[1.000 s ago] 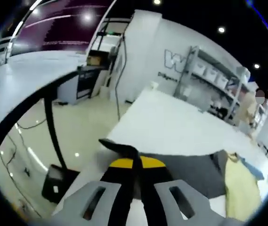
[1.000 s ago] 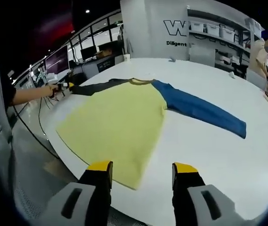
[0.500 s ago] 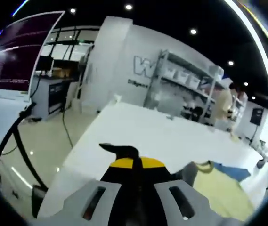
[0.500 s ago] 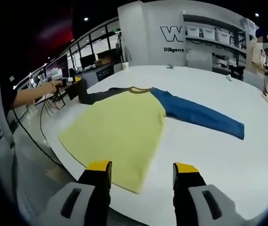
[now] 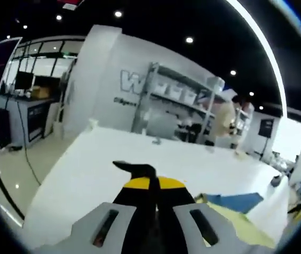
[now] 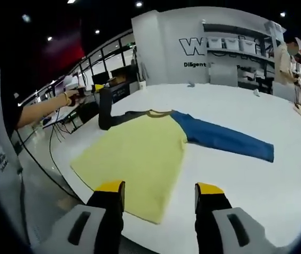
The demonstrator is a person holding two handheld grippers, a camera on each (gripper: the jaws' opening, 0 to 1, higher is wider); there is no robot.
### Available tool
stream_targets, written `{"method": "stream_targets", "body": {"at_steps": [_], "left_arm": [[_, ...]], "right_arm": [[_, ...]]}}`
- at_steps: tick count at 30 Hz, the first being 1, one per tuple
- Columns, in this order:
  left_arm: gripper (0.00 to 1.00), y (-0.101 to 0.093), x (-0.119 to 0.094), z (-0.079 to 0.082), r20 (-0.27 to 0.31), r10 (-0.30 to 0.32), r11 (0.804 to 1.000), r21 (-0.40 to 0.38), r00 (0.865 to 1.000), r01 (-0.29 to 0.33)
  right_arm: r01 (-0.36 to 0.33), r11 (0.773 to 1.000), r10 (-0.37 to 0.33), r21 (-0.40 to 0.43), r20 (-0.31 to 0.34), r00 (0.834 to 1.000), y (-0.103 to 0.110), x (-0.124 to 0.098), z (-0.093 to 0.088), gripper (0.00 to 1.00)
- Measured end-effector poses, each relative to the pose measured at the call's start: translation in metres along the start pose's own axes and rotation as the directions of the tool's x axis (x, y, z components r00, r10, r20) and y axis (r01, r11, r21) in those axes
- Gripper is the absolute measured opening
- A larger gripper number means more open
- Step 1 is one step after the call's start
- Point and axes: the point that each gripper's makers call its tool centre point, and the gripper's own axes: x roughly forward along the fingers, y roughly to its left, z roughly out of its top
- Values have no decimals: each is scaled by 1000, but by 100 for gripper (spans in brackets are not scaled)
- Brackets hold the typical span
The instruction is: Fold the garment on the visible template until the final outline fits inside the template.
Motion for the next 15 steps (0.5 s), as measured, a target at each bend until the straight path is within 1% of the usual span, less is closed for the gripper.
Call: {"method": "stream_targets", "body": {"at_steps": [2,3,4,6,7,8,9,10,11,12,15], "left_arm": [[0,-28,5,7,-3,-43,998,34,999,43],[0,-36,6,9,-1,-59,998,35,998,59],[0,-53,13,16,14,-98,995,39,995,97],[0,-68,15,20,22,-118,992,40,993,117],[0,-79,22,26,36,-160,986,47,986,158],[0,-100,24,28,46,-189,981,62,981,186],[0,-120,31,26,34,-225,969,113,974,220],[0,-138,32,24,32,-248,962,129,968,242],[0,-151,33,19,21,-265,954,148,964,259],[0,-161,35,16,12,-273,951,153,962,268],[0,-188,36,13,12,-306,940,162,952,300]], "right_arm": [[-16,1000,15,7,33,999,3,-1,6,52],[-20,1000,20,3,43,999,3,-2,9,52],[-23,1000,23,-1,54,998,5,-4,12,52],[-24,1000,24,-1,63,998,4,-5,14,52],[-24,1000,23,6,70,997,3,-7,15,52],[-24,999,22,31,85,996,2,-9,17,52],[-26,999,24,24,86,996,3,-11,18,52],[-27,999,25,24,88,996,4,-11,17,52],[-30,999,27,25,90,996,4,-14,17,51],[-28,999,26,27,90,996,3,-15,17,50],[-24,999,21,32,84,996,3,-18,13,50]]}}
